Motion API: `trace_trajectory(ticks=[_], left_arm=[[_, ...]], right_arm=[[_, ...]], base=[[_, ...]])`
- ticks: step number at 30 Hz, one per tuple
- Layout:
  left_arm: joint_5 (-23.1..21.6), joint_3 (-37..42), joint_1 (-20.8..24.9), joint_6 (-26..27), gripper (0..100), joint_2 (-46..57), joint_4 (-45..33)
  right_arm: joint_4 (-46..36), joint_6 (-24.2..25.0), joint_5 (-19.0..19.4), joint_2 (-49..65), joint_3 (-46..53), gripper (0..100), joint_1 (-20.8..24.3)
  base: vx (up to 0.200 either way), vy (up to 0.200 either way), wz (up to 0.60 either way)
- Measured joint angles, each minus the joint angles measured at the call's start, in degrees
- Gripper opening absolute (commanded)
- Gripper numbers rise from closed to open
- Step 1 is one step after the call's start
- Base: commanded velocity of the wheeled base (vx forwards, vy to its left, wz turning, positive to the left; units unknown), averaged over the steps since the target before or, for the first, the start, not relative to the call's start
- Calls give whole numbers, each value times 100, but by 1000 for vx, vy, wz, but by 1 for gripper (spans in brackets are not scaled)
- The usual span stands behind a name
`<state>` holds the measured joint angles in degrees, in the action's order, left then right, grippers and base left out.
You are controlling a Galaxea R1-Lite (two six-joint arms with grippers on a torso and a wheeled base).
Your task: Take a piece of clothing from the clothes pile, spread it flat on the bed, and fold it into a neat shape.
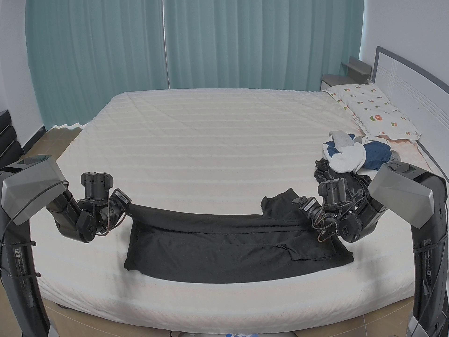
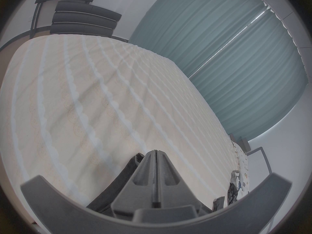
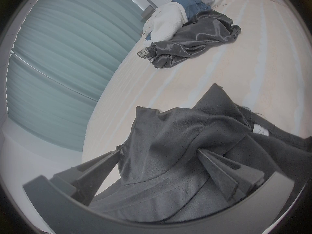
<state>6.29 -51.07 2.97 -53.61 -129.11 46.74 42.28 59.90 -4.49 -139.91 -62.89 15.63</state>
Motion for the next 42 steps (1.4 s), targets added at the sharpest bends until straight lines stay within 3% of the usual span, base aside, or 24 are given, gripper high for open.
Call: trace_trajectory(ticks=[2,3,30,35,42], left_arm=[[0,0,-6,2,0,-2,0],[0,0,-6,2,0,-2,1],[95,-160,-30,-6,0,-18,89],[139,-246,-39,-22,0,-49,187],[162,-317,-56,-22,0,-232,1093]], right_arm=[[-7,-18,-5,-57,-44,100,7],[-7,-27,-5,-85,-56,0,11],[105,-18,-2,206,63,0,-124],[712,-21,-7,221,110,0,-135],[1818,-38,-11,210,368,0,-138]], base=[[0,0,0],[0,0,0],[0,0,0],[0,0,0],[0,0,0]])
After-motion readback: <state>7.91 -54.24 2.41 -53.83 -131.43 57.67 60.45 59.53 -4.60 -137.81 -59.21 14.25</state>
